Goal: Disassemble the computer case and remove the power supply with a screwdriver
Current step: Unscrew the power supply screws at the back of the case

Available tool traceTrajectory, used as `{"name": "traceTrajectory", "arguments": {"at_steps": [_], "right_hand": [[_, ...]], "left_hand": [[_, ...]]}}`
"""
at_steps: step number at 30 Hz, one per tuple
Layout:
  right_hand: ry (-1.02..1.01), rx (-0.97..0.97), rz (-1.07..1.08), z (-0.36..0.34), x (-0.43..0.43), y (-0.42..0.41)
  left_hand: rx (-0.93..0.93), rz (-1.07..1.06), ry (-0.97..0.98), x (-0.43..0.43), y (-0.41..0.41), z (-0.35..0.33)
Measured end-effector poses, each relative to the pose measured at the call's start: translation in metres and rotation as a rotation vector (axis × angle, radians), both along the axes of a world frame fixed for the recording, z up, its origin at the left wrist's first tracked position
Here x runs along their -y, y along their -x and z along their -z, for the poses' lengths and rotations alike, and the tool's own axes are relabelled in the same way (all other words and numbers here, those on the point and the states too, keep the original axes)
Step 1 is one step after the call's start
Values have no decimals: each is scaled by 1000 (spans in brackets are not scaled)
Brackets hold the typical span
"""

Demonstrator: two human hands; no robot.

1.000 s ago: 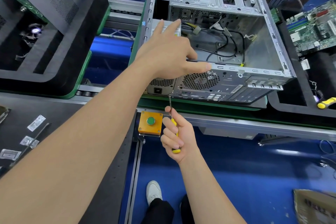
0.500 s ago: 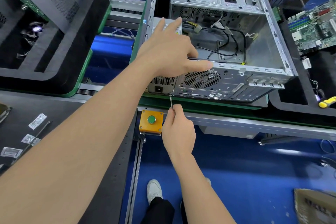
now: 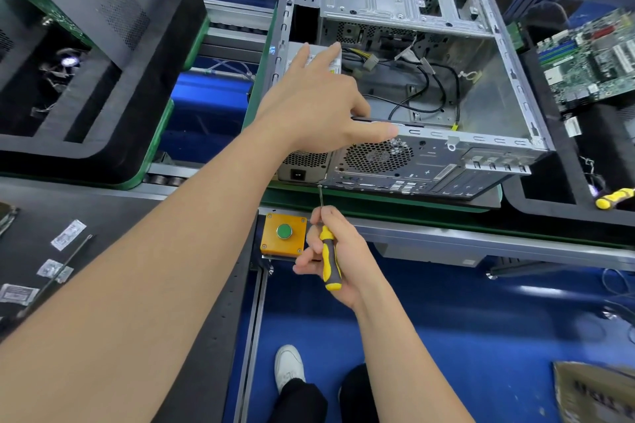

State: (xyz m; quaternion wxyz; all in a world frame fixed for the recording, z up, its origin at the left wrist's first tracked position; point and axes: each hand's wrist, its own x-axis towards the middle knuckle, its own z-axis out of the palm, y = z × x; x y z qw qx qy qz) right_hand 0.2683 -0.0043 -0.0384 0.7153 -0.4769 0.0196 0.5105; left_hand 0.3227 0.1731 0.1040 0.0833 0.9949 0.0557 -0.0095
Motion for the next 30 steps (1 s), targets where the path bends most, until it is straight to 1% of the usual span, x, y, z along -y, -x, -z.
{"name": "traceTrajectory", "arguments": {"at_steps": [3, 4, 5, 7, 9, 10, 11, 13, 14, 15, 16, 18, 19, 20, 21, 23, 25, 26, 28, 30], "right_hand": [[-275, -371, 44, 5, 0, 4], [-373, -464, 61, 5, -1, 7], [-427, -524, 87, 3, -2, 8], [-473, -600, 142, 0, -4, 6], [-464, -602, 162, 1, -8, 7], [-404, -542, 158, 1, -9, 6], [-311, -433, 149, 2, -10, 5], [-125, -179, 125, 3, -9, 4], [-20, -21, 114, 4, -10, 4], [112, 178, 90, 5, -11, 4], [290, 416, 42, 5, -14, 6], [736, 901, -82, 6, -21, 9], [922, 1085, -131, 7, -24, 13], [1046, 1197, -137, 8, -28, 18], [1093, 1245, -111, 9, -30, 22], [1087, 1221, -44, 8, -32, 25], [993, 1143, 21, 6, -31, 24], [920, 1063, 53, 4, -30, 22], [768, 811, 116, 1, -29, 19], [649, 574, 132, -1, -25, 16]], "left_hand": [[5, -1, 6, 0, 0, 0], [4, -3, 7, 0, 0, 0], [3, -4, 9, 0, 0, 0], [3, -4, 12, 0, 0, 0], [5, 1, 9, 0, 0, 0], [4, 1, 8, 0, 0, 0], [2, -1, 8, 0, 0, 0], [-3, -4, 5, 0, 0, 0], [-4, -4, 3, 0, 0, 0], [-3, -3, 3, 1, 0, 0], [0, -4, 6, 1, 0, 1], [8, -5, 16, 1, 0, 1], [9, -7, 20, 0, 0, 2], [9, -8, 22, 0, 1, 2], [9, -9, 23, 0, 1, 2], [7, -9, 19, 0, 0, 2], [9, -6, 14, 0, 0, 2], [12, -3, 14, 0, 0, 2], [13, -3, 19, -1, 0, 2], [9, -6, 23, 0, 1, 1]]}}
